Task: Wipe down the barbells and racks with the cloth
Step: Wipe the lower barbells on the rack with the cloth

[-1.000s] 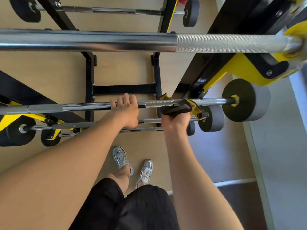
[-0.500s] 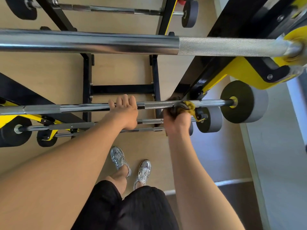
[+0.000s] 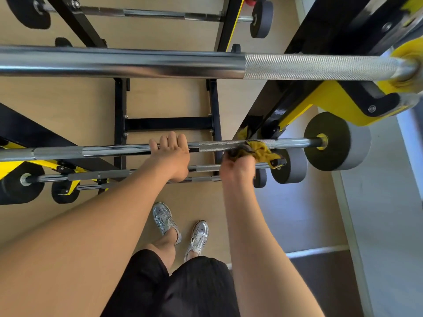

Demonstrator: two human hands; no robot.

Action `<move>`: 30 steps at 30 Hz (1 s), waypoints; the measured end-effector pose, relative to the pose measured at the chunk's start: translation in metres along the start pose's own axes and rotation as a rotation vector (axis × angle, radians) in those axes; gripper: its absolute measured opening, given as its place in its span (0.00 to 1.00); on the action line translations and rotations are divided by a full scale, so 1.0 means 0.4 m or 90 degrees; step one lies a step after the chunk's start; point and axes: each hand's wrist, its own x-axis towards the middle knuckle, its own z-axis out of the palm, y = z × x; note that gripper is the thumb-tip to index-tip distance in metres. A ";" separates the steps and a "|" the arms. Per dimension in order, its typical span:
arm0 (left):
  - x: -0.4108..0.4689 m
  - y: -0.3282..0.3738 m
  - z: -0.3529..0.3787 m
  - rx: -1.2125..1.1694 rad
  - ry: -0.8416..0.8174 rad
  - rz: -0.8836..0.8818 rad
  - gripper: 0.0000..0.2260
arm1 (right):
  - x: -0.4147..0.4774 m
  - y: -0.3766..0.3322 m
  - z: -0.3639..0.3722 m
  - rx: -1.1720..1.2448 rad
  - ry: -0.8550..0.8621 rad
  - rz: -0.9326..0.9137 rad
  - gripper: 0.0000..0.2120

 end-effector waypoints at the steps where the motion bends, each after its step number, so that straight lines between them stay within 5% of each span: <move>1: 0.000 -0.001 0.000 -0.003 0.002 -0.003 0.19 | -0.018 0.038 0.003 -0.112 -0.014 0.012 0.08; 5: 0.000 0.001 -0.002 -0.016 0.005 -0.002 0.21 | -0.054 0.053 0.027 -0.301 -0.018 0.134 0.08; 9: -0.001 -0.001 -0.002 -0.006 0.001 -0.005 0.20 | -0.004 -0.068 0.019 -0.191 0.063 0.019 0.15; 12: -0.001 0.002 -0.006 -0.009 -0.009 -0.004 0.19 | 0.001 -0.108 0.006 -0.027 0.186 -0.038 0.03; 15: -0.002 0.003 -0.015 -0.007 -0.029 -0.010 0.18 | -0.004 -0.098 0.027 -0.179 0.207 -0.082 0.05; 18: -0.006 0.006 -0.015 -0.003 -0.033 -0.018 0.21 | -0.031 -0.044 0.006 -0.412 0.131 -0.058 0.08; 23: -0.028 0.007 -0.035 -0.066 -0.058 -0.026 0.29 | -0.111 0.012 -0.104 -0.773 -0.218 -0.136 0.07; 27: -0.067 -0.009 -0.064 -0.206 -0.085 0.012 0.34 | -0.151 -0.022 -0.119 -0.747 -0.315 -0.188 0.08; 30: -0.132 -0.001 -0.085 -0.486 -0.031 0.030 0.24 | -0.190 -0.056 -0.132 -0.769 -0.352 -0.226 0.09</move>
